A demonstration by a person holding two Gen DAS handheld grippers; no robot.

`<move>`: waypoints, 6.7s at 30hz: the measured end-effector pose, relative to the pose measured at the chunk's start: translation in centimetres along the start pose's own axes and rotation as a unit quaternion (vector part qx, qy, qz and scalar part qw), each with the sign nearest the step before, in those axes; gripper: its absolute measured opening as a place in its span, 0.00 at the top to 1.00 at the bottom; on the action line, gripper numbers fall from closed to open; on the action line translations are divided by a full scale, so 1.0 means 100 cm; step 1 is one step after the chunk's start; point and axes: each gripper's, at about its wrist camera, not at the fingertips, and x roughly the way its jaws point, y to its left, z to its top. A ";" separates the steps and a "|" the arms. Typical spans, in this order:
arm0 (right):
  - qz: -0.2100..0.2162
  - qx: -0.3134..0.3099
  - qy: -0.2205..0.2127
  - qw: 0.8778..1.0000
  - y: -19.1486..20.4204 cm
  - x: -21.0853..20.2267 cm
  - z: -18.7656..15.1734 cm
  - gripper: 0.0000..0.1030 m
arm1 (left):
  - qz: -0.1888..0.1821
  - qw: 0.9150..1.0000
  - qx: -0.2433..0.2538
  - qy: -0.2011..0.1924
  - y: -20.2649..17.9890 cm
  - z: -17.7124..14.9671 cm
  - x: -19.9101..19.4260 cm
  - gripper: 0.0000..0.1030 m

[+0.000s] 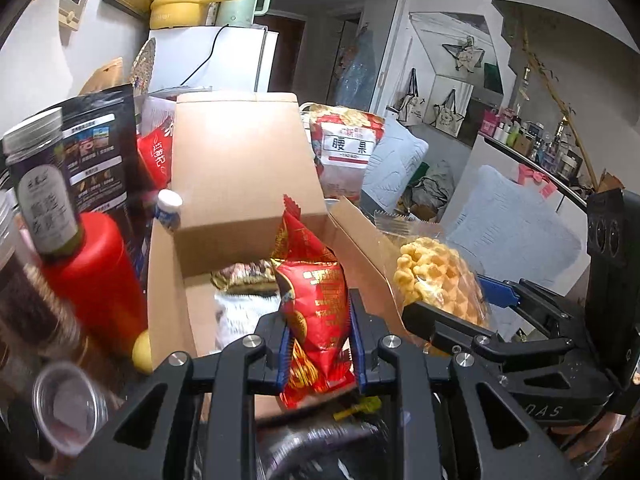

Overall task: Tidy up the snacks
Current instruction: 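Carry the small red bag and waffle over the cardboard box, then lower both snacks into the box and open both grippers, then withdraw both tools from the box toward the foil bag and lollipop, then grasp the silver foil bag with the left gripper while the right grasps the lollipop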

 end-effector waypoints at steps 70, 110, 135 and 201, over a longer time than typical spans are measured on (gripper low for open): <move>-0.065 -0.030 0.072 0.995 -0.019 0.090 0.040 0.09 | 0.134 0.982 -0.011 0.129 0.038 0.037 0.107 0.72; -0.068 -0.027 -0.008 0.997 0.036 -0.104 -0.036 0.09 | 0.102 0.992 0.032 0.065 -0.043 -0.040 -0.084 0.72; -0.068 0.002 0.037 0.997 0.037 -0.102 -0.108 0.09 | 0.101 0.989 0.001 0.111 -0.028 -0.108 -0.078 0.72; -0.010 0.000 0.142 0.990 -0.032 0.058 -0.124 0.74 | -0.006 0.984 -0.016 0.177 0.003 -0.112 0.054 0.00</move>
